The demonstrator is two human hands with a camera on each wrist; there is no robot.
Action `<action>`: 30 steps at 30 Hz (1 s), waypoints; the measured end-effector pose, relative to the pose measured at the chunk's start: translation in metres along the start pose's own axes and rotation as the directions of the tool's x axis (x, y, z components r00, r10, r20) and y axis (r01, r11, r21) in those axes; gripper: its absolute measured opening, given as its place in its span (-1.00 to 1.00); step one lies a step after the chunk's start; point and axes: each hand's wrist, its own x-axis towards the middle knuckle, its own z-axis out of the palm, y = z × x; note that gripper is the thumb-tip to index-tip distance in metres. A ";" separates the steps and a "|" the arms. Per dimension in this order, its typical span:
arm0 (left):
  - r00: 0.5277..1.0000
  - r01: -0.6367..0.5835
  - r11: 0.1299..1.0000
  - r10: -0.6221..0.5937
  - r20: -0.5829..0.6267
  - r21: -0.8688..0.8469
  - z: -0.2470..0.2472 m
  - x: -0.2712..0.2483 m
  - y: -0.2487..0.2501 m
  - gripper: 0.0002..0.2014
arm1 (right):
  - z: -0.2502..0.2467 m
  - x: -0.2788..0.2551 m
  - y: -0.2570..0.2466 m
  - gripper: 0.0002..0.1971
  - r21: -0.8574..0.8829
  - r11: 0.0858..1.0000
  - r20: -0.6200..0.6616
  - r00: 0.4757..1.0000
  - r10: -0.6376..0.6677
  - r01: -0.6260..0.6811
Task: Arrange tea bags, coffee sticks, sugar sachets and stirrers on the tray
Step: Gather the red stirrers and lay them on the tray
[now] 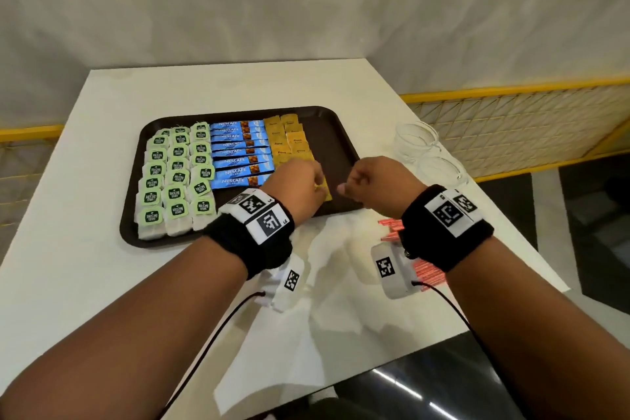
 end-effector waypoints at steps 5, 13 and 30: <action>0.988 -0.143 0.989 0.144 0.046 -0.032 0.011 -0.017 0.040 -0.83 | -0.032 -0.048 0.051 -0.84 -0.015 0.999 0.025 0.999 -0.040 0.041; 0.957 -0.192 0.980 0.197 0.213 -0.044 0.054 -0.015 0.103 -0.78 | -0.047 -0.080 0.124 -0.62 -0.256 0.965 0.270 0.963 0.013 0.059; 0.936 -0.167 0.965 0.091 0.341 0.202 0.109 -0.025 0.148 -0.70 | -0.025 -0.083 0.168 -0.70 -0.344 0.891 0.279 0.938 -0.205 0.297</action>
